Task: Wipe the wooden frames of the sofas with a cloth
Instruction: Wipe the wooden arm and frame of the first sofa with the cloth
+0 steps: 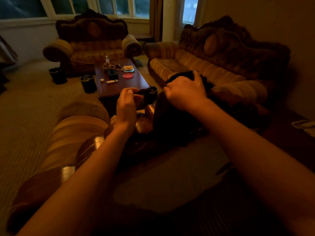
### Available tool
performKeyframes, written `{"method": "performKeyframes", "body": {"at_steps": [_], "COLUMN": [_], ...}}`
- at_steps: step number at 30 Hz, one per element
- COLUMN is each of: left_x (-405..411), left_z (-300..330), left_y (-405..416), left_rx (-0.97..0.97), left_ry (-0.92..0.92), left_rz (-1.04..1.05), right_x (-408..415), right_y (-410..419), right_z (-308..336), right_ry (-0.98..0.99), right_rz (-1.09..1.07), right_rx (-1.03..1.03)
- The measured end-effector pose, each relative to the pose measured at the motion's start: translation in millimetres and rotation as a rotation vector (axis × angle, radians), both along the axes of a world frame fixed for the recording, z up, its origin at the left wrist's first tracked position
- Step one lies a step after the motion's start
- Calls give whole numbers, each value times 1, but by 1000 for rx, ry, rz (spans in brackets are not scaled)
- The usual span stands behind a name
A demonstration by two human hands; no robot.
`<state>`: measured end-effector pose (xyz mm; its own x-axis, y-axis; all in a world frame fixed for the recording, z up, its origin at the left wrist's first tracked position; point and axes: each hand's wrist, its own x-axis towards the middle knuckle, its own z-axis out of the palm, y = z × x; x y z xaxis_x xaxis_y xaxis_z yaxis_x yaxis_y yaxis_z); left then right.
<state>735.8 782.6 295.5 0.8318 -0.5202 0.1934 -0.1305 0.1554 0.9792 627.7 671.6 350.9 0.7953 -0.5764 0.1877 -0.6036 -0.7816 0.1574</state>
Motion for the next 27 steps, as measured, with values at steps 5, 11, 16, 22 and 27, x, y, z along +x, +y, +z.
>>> {"method": "performKeyframes", "body": {"at_steps": [5,11,16,22,27], "left_x": [0,0,4,11,10], "left_z": [1,-3,-8,-7,-9], "left_y": [-1,-2,-4,-3,1], "left_rx": [4,-37,-74,-96,-206], "left_ry": [-8,-25,-20,80,186], "left_rz": [-10,-2,22,105,230], "right_x": [19,3,2,84,33], "right_y": [-1,65,65,53,65], "right_z": [7,-32,-36,-16,-33], "right_ry": [150,32,65,384,95], "right_rz": [-144,60,52,-29,160], "right_rx": [8,-56,-17,233,-4]}}
